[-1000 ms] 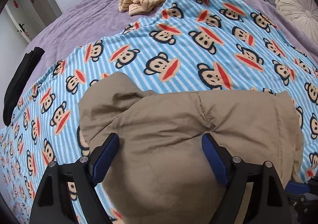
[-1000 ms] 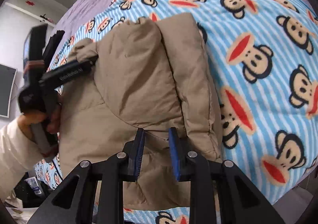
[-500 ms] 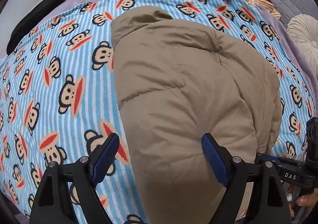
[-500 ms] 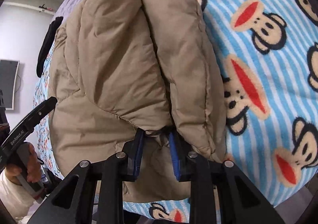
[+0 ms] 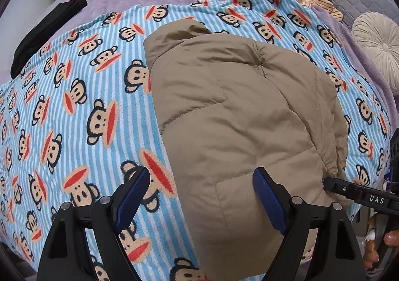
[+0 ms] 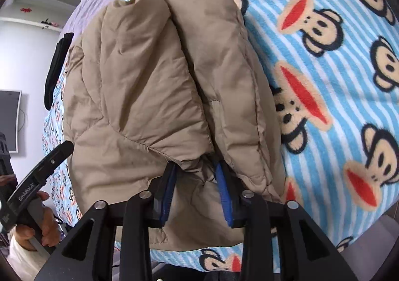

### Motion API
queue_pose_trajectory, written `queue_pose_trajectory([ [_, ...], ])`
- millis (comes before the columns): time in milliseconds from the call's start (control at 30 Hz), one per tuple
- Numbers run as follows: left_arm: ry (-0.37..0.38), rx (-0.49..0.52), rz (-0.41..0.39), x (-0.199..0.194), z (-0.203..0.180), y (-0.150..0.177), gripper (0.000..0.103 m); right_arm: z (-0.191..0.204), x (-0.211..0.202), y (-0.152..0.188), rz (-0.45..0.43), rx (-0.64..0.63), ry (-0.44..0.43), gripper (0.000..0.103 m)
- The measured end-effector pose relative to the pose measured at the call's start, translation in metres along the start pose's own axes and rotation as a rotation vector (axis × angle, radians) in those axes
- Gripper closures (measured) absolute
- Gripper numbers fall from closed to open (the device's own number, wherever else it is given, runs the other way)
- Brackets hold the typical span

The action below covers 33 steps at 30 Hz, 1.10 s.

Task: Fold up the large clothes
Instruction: 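Lay the lifted jacket section down onto the folded stack with both tools, then open both tools and reposition them at the folded jacket's end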

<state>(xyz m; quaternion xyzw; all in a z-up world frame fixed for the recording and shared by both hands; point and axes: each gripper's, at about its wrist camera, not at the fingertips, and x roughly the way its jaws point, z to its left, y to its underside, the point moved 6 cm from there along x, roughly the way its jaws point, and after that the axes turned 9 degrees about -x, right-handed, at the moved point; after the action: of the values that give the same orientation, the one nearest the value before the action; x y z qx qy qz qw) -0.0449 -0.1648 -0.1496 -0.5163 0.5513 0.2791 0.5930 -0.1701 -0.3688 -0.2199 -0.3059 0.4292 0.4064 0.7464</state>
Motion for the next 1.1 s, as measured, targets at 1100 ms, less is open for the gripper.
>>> queue_pose_trajectory([
  [1100, 0.028, -0.039, 0.000, -0.031, 0.046, 0.034, 0.000, 0.051, -0.055, 0.034, -0.163, -0.019, 0.089, 0.020],
])
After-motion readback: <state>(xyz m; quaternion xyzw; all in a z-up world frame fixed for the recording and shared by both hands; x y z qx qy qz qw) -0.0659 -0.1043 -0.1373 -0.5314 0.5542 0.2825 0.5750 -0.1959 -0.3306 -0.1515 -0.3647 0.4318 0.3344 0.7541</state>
